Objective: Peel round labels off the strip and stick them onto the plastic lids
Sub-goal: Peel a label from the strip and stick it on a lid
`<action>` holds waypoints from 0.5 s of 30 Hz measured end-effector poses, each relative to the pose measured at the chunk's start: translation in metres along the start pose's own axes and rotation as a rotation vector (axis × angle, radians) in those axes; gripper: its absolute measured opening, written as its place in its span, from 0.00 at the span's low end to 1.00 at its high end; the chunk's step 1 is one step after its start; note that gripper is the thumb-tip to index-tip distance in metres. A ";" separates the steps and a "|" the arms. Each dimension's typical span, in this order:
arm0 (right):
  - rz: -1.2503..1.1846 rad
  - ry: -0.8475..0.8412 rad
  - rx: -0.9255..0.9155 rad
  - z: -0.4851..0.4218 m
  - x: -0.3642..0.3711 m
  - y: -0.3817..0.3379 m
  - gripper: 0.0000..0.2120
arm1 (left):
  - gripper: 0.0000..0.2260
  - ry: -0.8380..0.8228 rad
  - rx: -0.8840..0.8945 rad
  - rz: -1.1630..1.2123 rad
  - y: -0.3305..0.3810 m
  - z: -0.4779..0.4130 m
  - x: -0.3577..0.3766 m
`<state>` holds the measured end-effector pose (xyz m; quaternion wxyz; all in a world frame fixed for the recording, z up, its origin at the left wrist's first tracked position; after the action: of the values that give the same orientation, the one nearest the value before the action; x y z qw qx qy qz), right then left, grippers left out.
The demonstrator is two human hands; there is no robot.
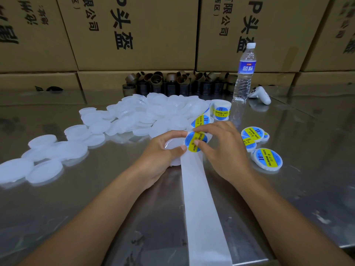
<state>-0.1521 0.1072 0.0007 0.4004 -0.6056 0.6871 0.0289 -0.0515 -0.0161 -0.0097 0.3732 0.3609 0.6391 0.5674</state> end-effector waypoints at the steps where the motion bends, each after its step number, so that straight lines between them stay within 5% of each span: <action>1: 0.002 0.003 0.000 0.000 0.000 0.000 0.12 | 0.11 0.001 -0.003 0.006 0.000 0.000 0.000; 15: -0.006 -0.024 0.035 0.000 -0.002 -0.005 0.11 | 0.11 -0.001 -0.013 0.024 0.002 0.001 0.001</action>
<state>-0.1484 0.1078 0.0043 0.4191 -0.6001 0.6810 0.0231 -0.0507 -0.0147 -0.0080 0.3689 0.3665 0.6308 0.5760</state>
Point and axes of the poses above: each hand's wrist, its own z-axis away from the middle knuckle, its own x-axis out of the palm, y = z × x, the point moved 2 cm from there along -z, towards the middle knuckle, and after that the axes turned 3 degrees about -z, right-handed, at the moved point
